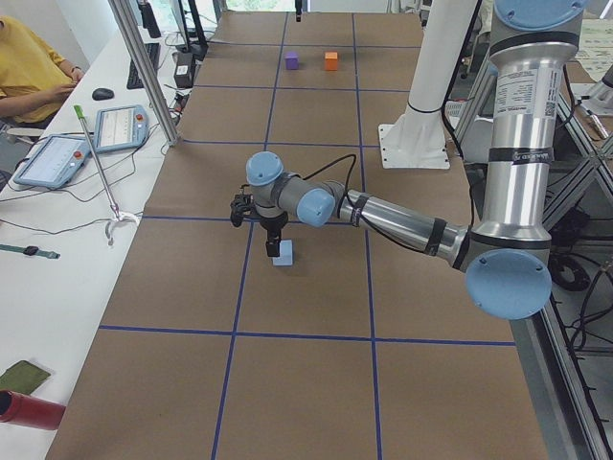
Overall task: Place blue block between orange and purple blocks
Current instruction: 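Lower the left gripper onto the light blue cube and grasp it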
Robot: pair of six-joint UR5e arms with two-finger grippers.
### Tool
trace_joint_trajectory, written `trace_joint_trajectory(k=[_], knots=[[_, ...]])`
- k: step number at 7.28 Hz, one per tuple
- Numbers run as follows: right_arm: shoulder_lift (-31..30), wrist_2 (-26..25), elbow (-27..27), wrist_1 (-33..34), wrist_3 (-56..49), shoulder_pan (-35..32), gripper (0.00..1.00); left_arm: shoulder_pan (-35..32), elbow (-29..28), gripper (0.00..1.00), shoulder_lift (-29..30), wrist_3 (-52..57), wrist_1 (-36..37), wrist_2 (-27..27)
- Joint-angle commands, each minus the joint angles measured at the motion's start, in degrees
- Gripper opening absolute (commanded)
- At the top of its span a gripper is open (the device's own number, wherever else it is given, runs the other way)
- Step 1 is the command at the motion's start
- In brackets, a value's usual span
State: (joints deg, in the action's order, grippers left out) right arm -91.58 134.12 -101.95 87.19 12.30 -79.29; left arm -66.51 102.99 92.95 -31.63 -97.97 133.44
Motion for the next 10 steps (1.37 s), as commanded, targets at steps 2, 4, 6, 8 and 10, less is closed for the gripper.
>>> trace_joint_trajectory(k=[2,4,6,8,10], knots=[[0.0,0.3,-0.1,0.0,0.1,0.0,1.0,4.1,-9.4,1.0,6.6,-3.5,-0.3,-3.2],[0.1,0.3,-0.1,-0.1,0.1,0.1,1.0,10.4,-10.4,1.0,7.6,-7.0,-0.4,-3.5],[0.1,0.3,-0.2,-0.1,0.1,0.1,1.0,11.3,-12.3,1.0,7.6,-6.9,-0.4,-3.9],[0.1,0.3,-0.2,-0.1,0.1,0.1,1.0,11.3,-12.5,0.98,7.2,-6.9,-0.4,-4.0],[0.1,0.4,-0.2,0.0,0.2,0.3,1.0,11.7,-13.4,0.0,7.9,-7.0,-0.4,-4.0]])
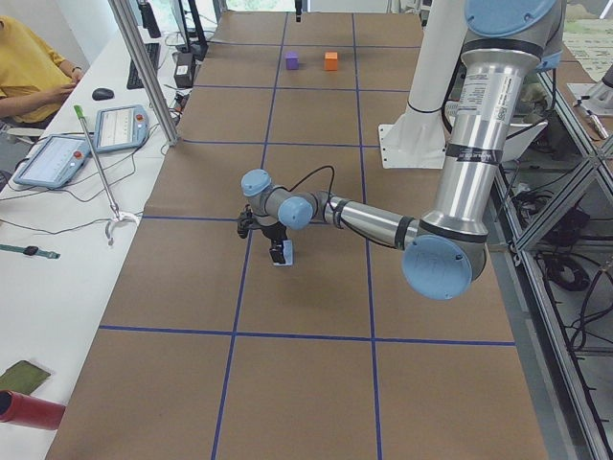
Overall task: Place blue block between orange and purple blocks
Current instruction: 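Lower the left gripper onto the light blue cube and grasp it, then carry the light blue cube with the left gripper toward the table center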
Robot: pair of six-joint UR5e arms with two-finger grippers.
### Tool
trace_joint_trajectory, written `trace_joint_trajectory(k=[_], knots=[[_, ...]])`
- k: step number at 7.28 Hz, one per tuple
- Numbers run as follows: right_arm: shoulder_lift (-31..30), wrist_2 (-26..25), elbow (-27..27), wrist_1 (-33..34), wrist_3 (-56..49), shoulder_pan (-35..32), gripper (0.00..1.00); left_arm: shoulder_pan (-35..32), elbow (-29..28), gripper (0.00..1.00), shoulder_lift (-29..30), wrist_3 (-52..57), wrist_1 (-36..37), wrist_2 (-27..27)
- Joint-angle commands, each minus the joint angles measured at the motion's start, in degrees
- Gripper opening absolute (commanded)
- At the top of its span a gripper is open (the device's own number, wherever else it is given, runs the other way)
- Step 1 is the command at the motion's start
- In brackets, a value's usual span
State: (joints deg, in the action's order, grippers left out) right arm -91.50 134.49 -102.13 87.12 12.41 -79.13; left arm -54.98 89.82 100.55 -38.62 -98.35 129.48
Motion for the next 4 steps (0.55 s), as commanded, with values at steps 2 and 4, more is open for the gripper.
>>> trace_joint_trajectory(k=[2,4], knots=[[-0.1,2.2,0.0,0.0,0.2,0.1,1.0,0.1,2.2,0.0,3.4,-0.8,0.4,0.7],[-0.1,3.4,0.3,0.0,0.1,0.1,1.0,2.1,6.2,0.0,10.8,-13.6,1.0,0.6]])
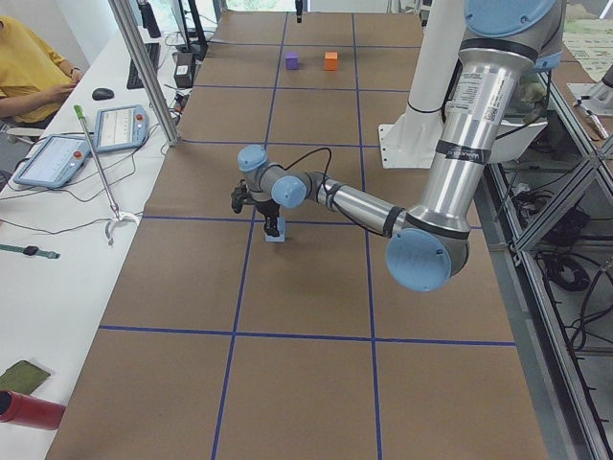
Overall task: Place blue block between orange and purple blocks
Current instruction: 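Carry the light blue cube with the left gripper toward the table center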
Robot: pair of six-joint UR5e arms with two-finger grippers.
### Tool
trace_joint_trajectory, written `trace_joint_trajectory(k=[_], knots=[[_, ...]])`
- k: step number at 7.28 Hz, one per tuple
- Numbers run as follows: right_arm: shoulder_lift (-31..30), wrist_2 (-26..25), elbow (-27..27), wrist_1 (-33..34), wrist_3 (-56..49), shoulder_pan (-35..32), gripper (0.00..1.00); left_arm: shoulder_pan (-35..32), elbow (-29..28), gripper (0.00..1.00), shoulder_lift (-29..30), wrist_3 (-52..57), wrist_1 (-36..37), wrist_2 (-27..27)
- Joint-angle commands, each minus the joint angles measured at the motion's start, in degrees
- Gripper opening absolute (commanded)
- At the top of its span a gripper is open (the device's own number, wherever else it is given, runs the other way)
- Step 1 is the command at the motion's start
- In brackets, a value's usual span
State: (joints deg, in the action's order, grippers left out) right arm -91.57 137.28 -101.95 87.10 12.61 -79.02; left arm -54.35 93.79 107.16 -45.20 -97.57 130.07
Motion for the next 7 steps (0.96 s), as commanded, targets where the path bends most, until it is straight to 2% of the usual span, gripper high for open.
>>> trace_joint_trajectory(k=[1,2,3,4,5,7], knots=[[0.1,0.6,0.2,0.0,0.0,0.1,1.0,6.3,1.8,0.0,8.9,-8.0,0.2,-0.5],[0.1,0.6,0.2,-0.4,0.0,0.1,1.0,10.4,0.9,0.0,13.7,-13.1,0.7,-0.7],[0.0,0.7,0.3,-1.9,0.0,0.1,1.0,15.0,-1.6,0.0,19.3,-19.9,0.8,-3.0],[0.0,0.7,0.4,-2.0,0.0,0.2,1.0,20.0,-4.6,0.0,23.8,-20.4,0.8,-8.8],[0.0,0.6,0.4,-2.1,0.1,0.3,1.0,22.4,-10.2,0.0,29.8,-20.6,0.9,-12.2],[0.0,1.1,0.3,-3.0,0.3,0.3,1.0,25.2,-26.0,0.0,45.9,-21.2,6.5,-12.6]])
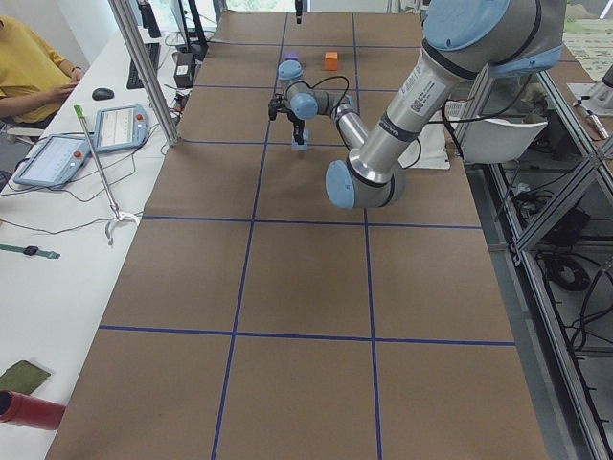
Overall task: Place blue block between orange and purple blocks
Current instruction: 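Carry the light blue cube with the left gripper toward the table center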
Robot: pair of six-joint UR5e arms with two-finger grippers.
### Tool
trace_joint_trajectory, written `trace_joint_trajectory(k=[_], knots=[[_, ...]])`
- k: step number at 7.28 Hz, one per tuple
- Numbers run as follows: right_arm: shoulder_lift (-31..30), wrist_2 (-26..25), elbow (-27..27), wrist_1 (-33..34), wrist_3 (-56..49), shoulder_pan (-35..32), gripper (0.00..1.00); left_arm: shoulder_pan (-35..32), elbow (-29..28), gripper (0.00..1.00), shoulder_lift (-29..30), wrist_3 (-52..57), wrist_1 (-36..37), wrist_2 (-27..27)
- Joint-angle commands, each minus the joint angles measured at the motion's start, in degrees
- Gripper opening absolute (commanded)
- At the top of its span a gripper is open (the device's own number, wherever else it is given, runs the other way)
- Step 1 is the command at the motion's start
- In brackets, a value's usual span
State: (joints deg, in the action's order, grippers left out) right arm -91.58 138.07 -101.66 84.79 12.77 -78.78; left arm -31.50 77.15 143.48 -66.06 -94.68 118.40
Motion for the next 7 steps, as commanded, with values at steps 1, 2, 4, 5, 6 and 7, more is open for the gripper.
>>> trace_joint_trajectory(k=[1,2,4,5,6,7], knots=[[0.0,0.9,0.1,-0.8,0.3,0.1,1.0,3.5,-12.2,0.0,11.1,-0.4,3.3,-2.6],[0.0,0.9,0.2,-0.9,0.5,0.2,1.0,4.3,-12.5,0.0,11.1,-0.2,3.2,-3.0],[0.3,1.4,0.1,-0.9,0.5,1.0,1.0,4.7,-12.1,0.69,11.0,-0.2,2.9,-5.0],[0.6,1.4,0.1,-0.9,0.6,1.1,1.0,4.4,-11.3,0.7,11.2,-0.3,3.0,-6.6],[0.7,1.4,0.1,-0.9,0.6,1.2,1.0,4.1,-10.9,0.74,11.2,-0.4,3.0,-6.8],[0.9,1.5,-0.3,-0.9,0.8,2.0,1.0,2.9,-10.0,0.94,10.9,-0.4,3.2,-7.4]])
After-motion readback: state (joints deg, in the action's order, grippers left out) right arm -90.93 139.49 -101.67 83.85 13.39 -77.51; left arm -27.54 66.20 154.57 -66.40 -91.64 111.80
